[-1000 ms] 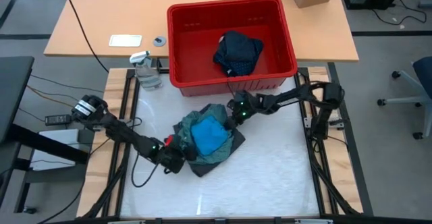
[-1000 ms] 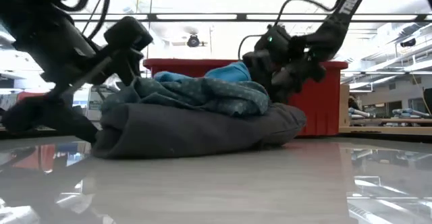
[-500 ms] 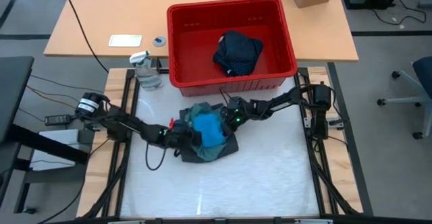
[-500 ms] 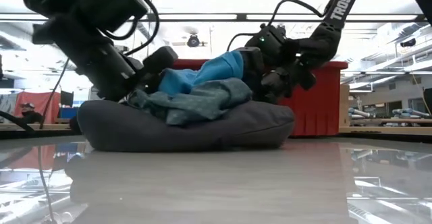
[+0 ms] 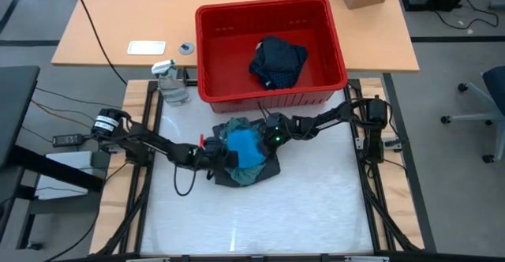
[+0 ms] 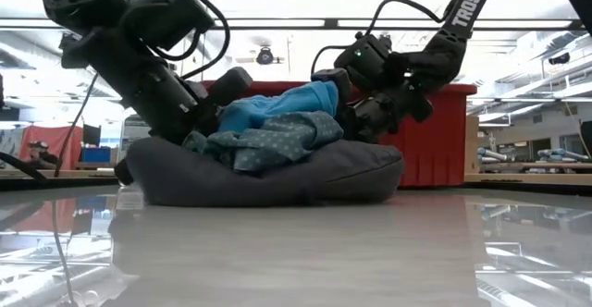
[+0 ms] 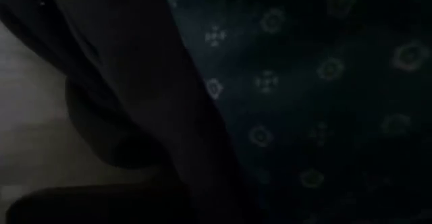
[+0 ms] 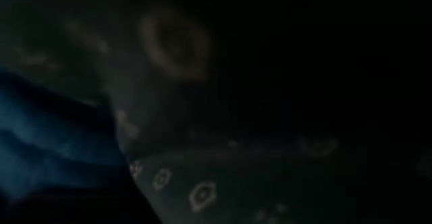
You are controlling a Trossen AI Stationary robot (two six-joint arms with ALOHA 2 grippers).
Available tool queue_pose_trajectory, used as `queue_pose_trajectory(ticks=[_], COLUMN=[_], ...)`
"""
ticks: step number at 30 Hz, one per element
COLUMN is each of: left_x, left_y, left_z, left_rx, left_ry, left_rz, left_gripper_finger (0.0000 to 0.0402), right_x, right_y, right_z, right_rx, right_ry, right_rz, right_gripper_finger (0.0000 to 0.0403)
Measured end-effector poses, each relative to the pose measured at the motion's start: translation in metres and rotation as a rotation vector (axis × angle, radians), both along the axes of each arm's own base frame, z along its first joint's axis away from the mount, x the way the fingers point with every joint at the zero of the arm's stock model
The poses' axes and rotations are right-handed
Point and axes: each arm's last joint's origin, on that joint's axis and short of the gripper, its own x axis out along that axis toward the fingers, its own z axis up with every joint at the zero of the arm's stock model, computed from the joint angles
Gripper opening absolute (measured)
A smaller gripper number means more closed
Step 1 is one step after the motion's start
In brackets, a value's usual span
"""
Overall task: Fold laundry
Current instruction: Put the stack of clothes into the red bin
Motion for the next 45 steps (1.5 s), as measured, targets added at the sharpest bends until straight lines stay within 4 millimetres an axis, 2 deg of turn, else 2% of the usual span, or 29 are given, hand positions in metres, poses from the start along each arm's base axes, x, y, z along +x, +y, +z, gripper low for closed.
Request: queue_pose_trajectory(ticks=[4,14,24,27,31,34,36,38,42,45], left_x=[0.008,0.020,0.027,0.033,0.039,0.036,0.034,0.033,0.032,0.031], left_y=[0.000,-0.002,-0.010,-0.015,-0.020,-0.020,-0.021,-0.023,-0.023,-0.023], left_z=[-0.001,0.013,0.022,0.031,0.040,0.040,0.037,0.036,0.036,0.035], left_rx=[-0.025,-0.036,-0.100,-0.096,-0.094,-0.108,-0.115,-0.118,-0.116,-0.109], left_ry=[-0.078,-0.077,-0.143,-0.163,-0.122,-0.050,-0.031,-0.021,-0.016,0.003], left_rz=[0.014,-0.044,-0.066,-0.085,-0.087,-0.074,-0.073,-0.079,-0.093,-0.107], left_gripper_finger=[0.0088,0.0088,0.0088,0.0088,0.0088,0.0088,0.0088,0.0088,0.0088,0.0088], right_x=[-0.002,-0.004,-0.010,-0.013,-0.018,-0.020,-0.024,-0.028,-0.036,-0.047], right_y=[-0.005,-0.008,-0.001,0.000,0.001,0.000,0.000,-0.001,-0.009,-0.012], right_z=[0.000,0.005,0.032,0.043,0.048,0.044,0.041,0.039,0.047,0.056], right_rx=[0.024,0.092,0.089,0.097,0.093,-0.012,-0.108,-0.170,-0.167,-0.196], right_ry=[-0.003,-0.023,-0.033,-0.051,-0.021,0.005,0.038,0.075,0.097,0.167], right_rz=[0.023,0.080,0.103,0.122,0.129,0.137,0.152,0.156,0.147,0.094], right_gripper_finger=[0.0098,0.0098,0.0098,0.0098,0.0098,0.0101,0.0137,0.0196,0.0319,0.0378])
